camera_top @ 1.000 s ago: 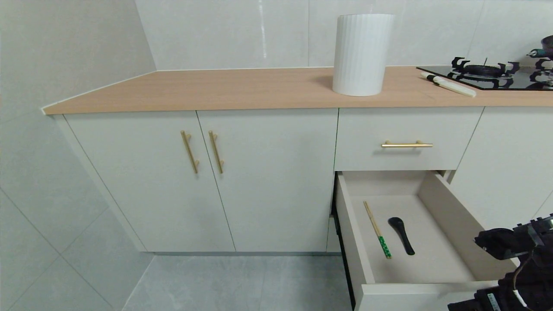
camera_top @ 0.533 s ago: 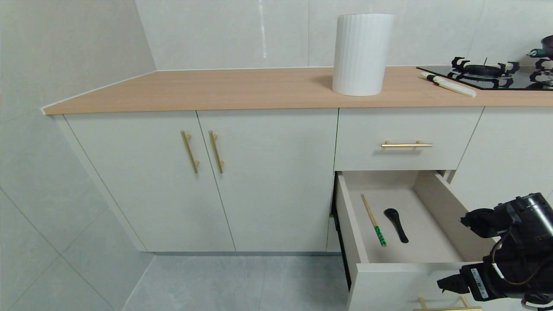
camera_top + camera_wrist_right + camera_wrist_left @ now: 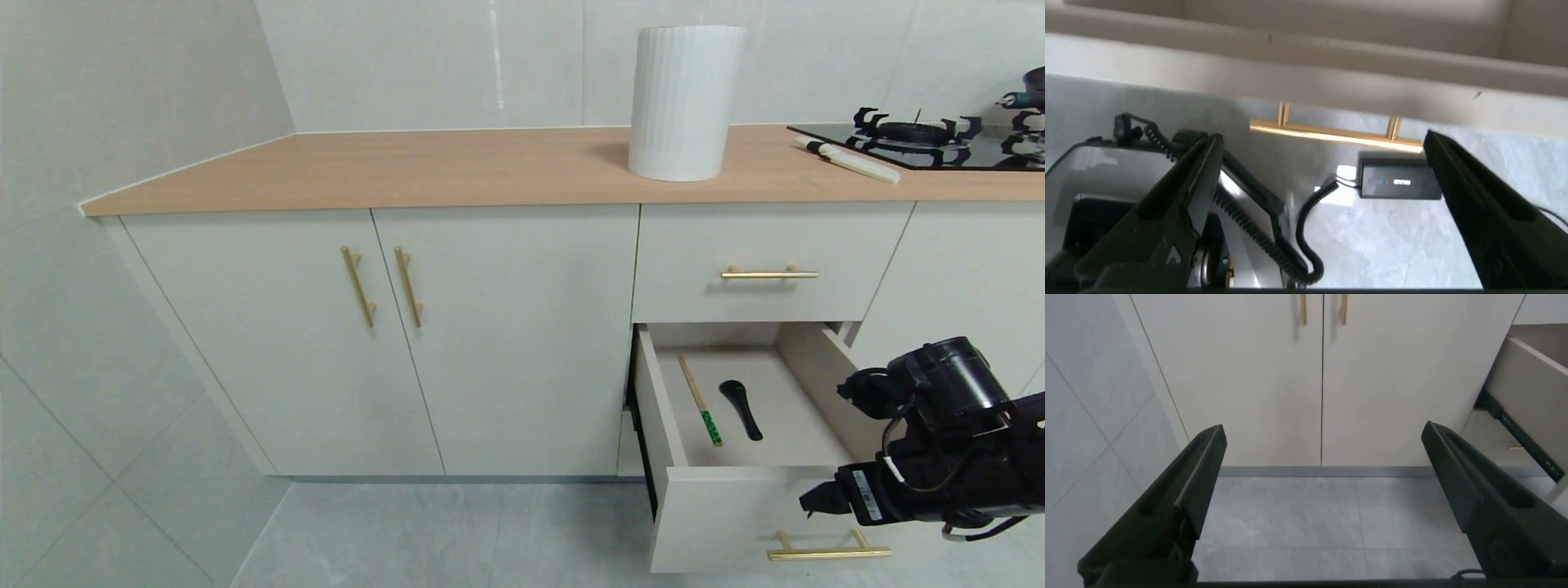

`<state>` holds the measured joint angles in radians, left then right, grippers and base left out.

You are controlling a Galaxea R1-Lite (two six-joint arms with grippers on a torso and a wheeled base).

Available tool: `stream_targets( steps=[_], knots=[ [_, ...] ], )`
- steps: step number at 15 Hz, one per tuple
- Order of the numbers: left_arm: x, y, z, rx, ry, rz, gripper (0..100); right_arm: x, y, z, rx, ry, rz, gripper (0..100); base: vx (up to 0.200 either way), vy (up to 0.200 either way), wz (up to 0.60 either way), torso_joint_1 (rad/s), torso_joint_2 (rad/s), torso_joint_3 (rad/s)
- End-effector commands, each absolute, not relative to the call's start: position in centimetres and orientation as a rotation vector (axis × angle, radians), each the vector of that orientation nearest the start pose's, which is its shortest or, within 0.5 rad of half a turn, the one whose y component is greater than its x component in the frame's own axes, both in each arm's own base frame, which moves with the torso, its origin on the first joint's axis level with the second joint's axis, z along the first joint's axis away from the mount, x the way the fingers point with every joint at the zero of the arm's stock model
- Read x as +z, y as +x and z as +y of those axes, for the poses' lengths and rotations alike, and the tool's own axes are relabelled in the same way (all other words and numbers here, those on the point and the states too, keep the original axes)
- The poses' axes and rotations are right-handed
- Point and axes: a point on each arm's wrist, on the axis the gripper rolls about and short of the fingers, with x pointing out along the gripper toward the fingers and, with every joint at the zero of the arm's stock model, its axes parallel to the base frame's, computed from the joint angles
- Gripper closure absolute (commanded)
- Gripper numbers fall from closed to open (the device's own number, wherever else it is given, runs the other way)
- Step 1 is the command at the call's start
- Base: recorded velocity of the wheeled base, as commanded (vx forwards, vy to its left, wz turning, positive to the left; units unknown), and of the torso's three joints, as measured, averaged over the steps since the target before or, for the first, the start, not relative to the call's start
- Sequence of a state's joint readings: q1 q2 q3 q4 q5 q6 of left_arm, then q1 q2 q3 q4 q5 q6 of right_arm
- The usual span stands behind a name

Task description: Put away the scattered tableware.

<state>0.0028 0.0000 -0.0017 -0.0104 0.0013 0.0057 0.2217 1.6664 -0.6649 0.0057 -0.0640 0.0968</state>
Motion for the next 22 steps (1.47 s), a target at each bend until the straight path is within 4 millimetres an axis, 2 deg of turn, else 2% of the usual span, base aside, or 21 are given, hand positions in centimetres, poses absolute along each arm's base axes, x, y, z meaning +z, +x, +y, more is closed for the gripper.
stream_targets(
  steps=[1,4,9,15,22],
  knots=[
    [7.7,-2.3,0.0,0.005,0.006,-0.012,0,10.1,24.5,5.3,0.091,-0.053,0.999,0,0.000,0.000,0.00,0.000,0.00,0.000],
    [7.7,-2.3,0.0,0.005,0.006,-0.012,0,10.3,24.5,5.3,0.092,-0.051,0.985,0,0.000,0.000,0.00,0.000,0.00,0.000],
    [7.7,-2.3,0.0,0.005,0.006,-0.012,0,9.7,27.2,4.9,0.062,-0.028,0.972,0,0.000,0.000,0.00,0.000,0.00,0.000],
    [7.7,-2.3,0.0,0.005,0.006,-0.012,0,8.9,31.9,4.5,0.038,0.001,0.886,0,0.000,0.000,0.00,0.000,0.00,0.000],
    [7.7,-2.3,0.0,0.005,0.006,-0.012,0,7.6,38.7,4.2,0.012,0.021,0.822,0,0.000,0.000,0.00,0.000,0.00,0.000]
  ],
)
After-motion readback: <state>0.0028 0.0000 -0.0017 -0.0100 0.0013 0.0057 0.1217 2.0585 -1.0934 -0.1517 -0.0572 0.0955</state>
